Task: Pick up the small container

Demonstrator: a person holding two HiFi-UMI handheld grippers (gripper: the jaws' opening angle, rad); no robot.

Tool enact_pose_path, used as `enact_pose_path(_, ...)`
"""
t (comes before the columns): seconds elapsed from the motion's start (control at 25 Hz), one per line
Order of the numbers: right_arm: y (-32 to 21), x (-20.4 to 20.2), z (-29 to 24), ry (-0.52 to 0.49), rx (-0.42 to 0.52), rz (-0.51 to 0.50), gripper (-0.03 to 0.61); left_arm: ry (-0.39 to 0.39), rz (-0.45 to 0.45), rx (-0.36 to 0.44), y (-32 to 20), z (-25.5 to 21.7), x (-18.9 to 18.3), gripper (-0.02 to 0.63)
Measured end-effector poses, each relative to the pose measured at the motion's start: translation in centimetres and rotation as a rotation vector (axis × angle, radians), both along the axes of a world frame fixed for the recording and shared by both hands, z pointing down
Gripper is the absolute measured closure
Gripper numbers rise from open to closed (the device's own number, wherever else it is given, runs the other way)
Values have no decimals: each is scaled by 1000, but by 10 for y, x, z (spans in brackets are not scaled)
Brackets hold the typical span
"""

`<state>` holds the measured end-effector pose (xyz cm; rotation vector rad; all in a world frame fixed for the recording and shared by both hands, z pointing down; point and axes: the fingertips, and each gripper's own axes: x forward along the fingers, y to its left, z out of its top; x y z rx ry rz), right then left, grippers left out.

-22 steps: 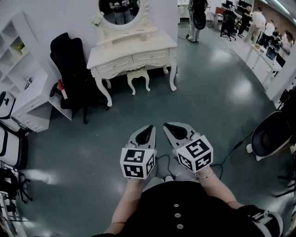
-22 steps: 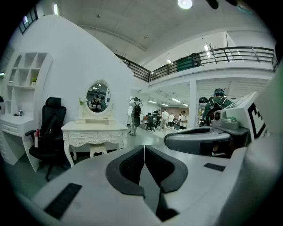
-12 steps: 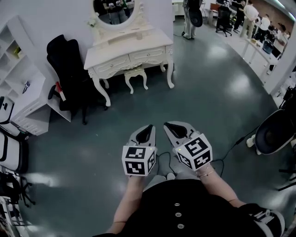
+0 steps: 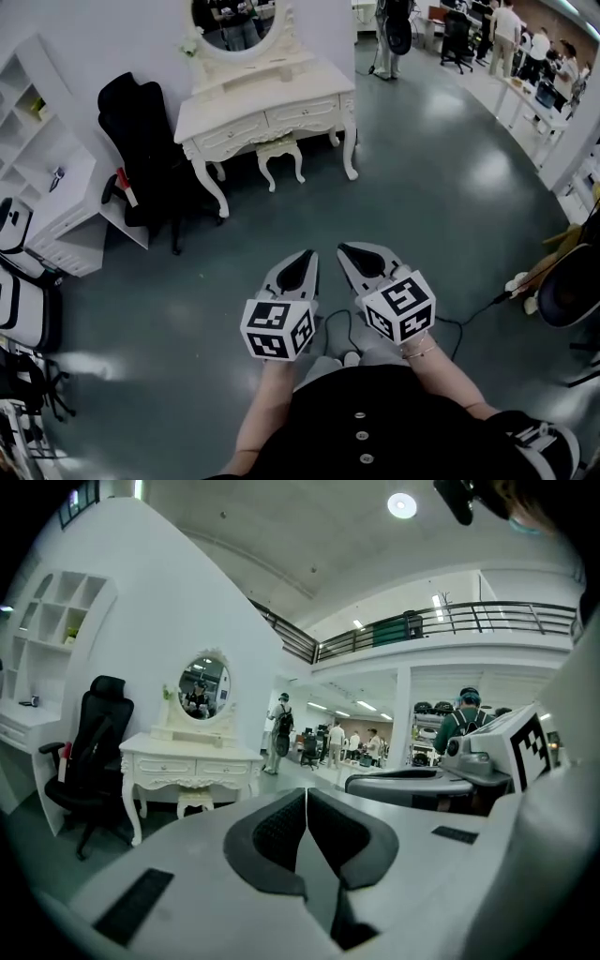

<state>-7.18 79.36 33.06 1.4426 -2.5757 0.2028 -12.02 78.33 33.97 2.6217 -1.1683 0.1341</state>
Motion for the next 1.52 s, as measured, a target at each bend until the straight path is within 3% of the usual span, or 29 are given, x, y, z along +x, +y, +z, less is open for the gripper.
enact_pose_path(0.12,-5,9,6,-11,-14,10,577,-29,-16,-19,-7,10,4,596)
enact_pose_path(0.28,-9,18,14,-19,-32,-2,526,-33,-25,-35,-16,18,13,595)
enact_pose_path(0.44,-12,30,18,-10,-45,-3,532,-39,-29,-44,-20,21,25,590)
enact_pose_path(0.48,-13,33,19,-9,-47,-3,541,-36,-31,-46,-21,22,27,571)
enact_pose_path(0.56,-15,37,24,-6,-55,-10,566,-28,-37,-50,-23,25,31,439)
enact_pose_path(0.72,-14,41,37,-9,-89,-32,577,-24,-67,-42,-27,27,32,370)
enact_pose_path(0.92,-27,42,51,-16,-122,-50,577,-52,-73,-41,-44,33,31,341)
enact_pose_path(1.2,-79,53,65,-18,-143,-11,577,-83,-21,-39,-100,48,40,330)
enact_pose_path(1.52,-198,62,55,5,-115,62,577,-90,57,-53,-212,47,44,330)
